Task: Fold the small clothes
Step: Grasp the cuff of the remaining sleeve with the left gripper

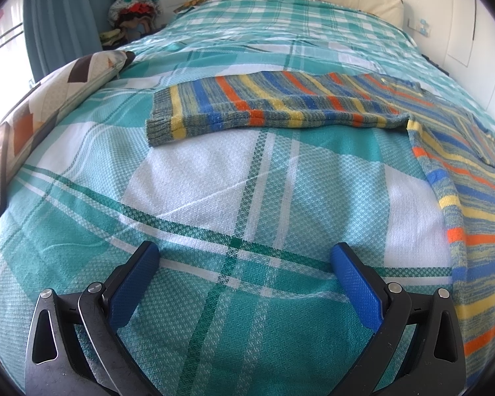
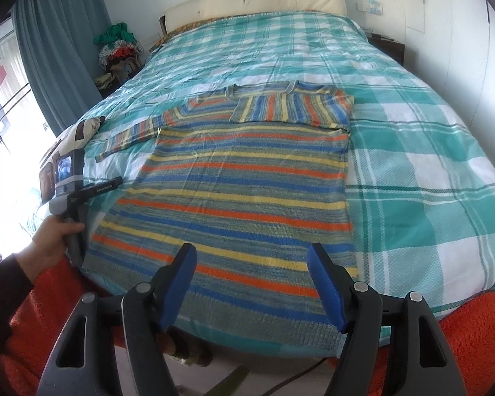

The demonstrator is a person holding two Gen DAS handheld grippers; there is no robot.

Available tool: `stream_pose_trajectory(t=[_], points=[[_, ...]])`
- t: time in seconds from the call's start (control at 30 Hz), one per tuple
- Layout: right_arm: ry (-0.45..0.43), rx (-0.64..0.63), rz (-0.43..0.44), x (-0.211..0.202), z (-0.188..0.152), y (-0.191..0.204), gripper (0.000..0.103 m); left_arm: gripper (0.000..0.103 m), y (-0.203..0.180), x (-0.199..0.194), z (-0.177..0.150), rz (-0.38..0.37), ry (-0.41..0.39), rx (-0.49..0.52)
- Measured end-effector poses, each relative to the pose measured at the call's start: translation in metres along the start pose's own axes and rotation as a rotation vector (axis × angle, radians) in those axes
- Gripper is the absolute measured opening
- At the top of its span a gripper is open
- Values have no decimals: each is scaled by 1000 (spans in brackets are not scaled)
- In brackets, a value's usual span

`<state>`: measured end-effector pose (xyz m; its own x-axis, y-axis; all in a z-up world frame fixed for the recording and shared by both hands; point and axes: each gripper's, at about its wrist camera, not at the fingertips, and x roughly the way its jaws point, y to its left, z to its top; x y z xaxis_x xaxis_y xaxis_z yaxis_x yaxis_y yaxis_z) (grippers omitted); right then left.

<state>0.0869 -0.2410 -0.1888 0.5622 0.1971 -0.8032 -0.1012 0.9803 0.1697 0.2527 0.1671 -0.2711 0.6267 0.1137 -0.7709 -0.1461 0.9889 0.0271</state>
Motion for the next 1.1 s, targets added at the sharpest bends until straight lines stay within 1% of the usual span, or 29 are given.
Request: stream_pose_trajectory(t=[0.07,0.17,0.23,0.3,0.33,0.37,0.4,0.43,0.47,0.5,0.53,0.6,0.63,0.67,0.7,0.77,0.8,0.87,0.9,0.93,0.97,1.0,1.03,1.1], points=[[16,7,0,6,-2,-1,69,103,2,2,2,-3,5,1],[35,12,0,13,-3,-2,69,103,6,5,8,-30,45,3],[39,9,1,16,-2,-1,69,103,10,3,10,-55,87,-31],[46,-6,7,20,-3,2,69,103,17,2,12,-65,133,-130],[49,-12,10,21,-2,4,69,103,16,2,14,-61,162,-149],[53,-16,14,23,-2,5,69,103,14,2,17,-57,198,-136],[54,-20,16,24,-2,6,69,102,12,1,23,-69,247,-126],[53,-21,18,24,-2,5,69,101,15,-3,33,-131,283,-140],[52,-21,17,24,-2,5,69,101,23,-11,45,-224,271,-187],[51,-21,14,24,-2,4,69,101,35,-20,59,-293,236,-237],[50,-20,10,24,-2,3,69,101,50,-29,75,-337,187,-291],[53,-10,4,25,-2,-1,69,102,88,-39,114,-373,92,-406],[57,-2,3,26,-2,-3,69,102,107,-36,131,-386,68,-458],[59,5,2,26,-2,-4,69,102,122,-29,143,-394,68,-495],[58,12,1,27,-1,-6,69,102,136,-12,154,-414,104,-532],[52,25,-3,26,0,-9,69,98,153,24,161,-428,220,-592],[48,32,-5,26,1,-11,69,95,157,37,159,-419,260,-617],[42,37,-11,25,2,-11,69,82,161,63,154,-401,328,-645],[42,37,-13,25,3,-11,69,80,160,73,153,-400,348,-647],[44,37,-14,25,2,-11,69,75,155,79,150,-409,359,-648],[51,35,-16,26,2,-11,69,67,150,83,147,-423,364,-647],[59,34,-16,28,1,-10,69,63,145,90,147,-438,371,-643],[66,32,-15,30,1,-10,69,54,142,95,146,-437,375,-637],[73,26,-12,31,1,-8,69,22,136,102,143,-394,379,-629]])
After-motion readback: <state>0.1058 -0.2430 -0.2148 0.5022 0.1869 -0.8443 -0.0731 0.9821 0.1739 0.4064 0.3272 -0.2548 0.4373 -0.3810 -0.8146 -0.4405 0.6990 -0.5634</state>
